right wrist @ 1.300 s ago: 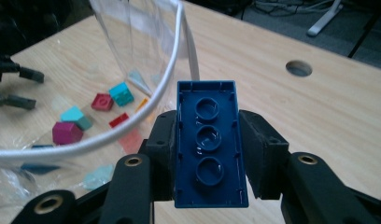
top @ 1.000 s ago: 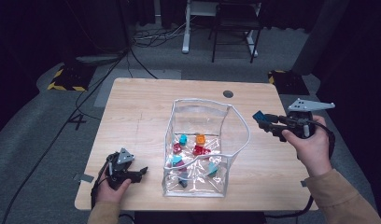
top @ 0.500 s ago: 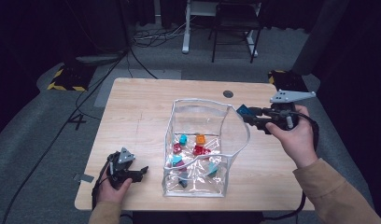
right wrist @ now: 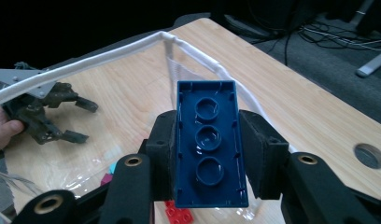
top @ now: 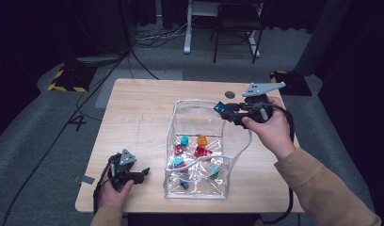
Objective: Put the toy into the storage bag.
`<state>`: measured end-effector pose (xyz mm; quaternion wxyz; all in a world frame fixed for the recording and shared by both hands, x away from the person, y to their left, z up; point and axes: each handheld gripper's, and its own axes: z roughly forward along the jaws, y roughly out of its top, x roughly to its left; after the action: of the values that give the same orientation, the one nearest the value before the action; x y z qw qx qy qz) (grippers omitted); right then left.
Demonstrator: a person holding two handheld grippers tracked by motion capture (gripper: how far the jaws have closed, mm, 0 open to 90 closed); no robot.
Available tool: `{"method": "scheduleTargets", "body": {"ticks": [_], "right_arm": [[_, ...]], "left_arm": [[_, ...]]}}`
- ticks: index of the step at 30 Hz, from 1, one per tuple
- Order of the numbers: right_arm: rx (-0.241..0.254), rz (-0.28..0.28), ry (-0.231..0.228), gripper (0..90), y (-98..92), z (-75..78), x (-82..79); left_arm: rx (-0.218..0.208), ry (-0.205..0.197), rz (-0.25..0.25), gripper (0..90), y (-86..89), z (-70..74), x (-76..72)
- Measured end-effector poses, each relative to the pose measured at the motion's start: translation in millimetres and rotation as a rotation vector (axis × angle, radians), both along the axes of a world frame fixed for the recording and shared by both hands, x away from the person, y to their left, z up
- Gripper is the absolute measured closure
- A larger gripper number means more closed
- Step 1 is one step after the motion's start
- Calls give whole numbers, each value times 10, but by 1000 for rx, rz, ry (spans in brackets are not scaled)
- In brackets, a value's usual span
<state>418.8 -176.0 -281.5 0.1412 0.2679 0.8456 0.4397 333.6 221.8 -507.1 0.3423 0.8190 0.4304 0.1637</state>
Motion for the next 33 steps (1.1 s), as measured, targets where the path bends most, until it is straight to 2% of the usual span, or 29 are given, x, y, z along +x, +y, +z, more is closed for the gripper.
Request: {"method": "scheduleTargets", "body": {"ticks": [11,14,17,22,27,29,30,31,33], "right_arm": [[-5,76,20,594,433,-27,68],[-38,92,31,595,529,-116,82],[-50,96,52,594,597,-208,114],[-72,93,99,595,668,-349,183],[-121,104,135,594,735,-477,184],[-137,108,166,593,748,-519,186],[-149,108,184,566,750,-544,193],[-163,100,202,489,750,-574,201],[-166,89,219,410,742,-618,196]], "left_arm": [[-1,1,-2,221,0,0,2],[-1,1,-3,220,1,0,3],[-1,3,-6,218,2,1,4],[2,4,-9,217,4,4,8],[3,4,-13,217,5,4,10],[4,4,-12,217,5,4,10],[4,4,-12,217,5,4,10],[3,4,-14,217,6,4,11],[3,4,-14,217,6,4,11]]}}
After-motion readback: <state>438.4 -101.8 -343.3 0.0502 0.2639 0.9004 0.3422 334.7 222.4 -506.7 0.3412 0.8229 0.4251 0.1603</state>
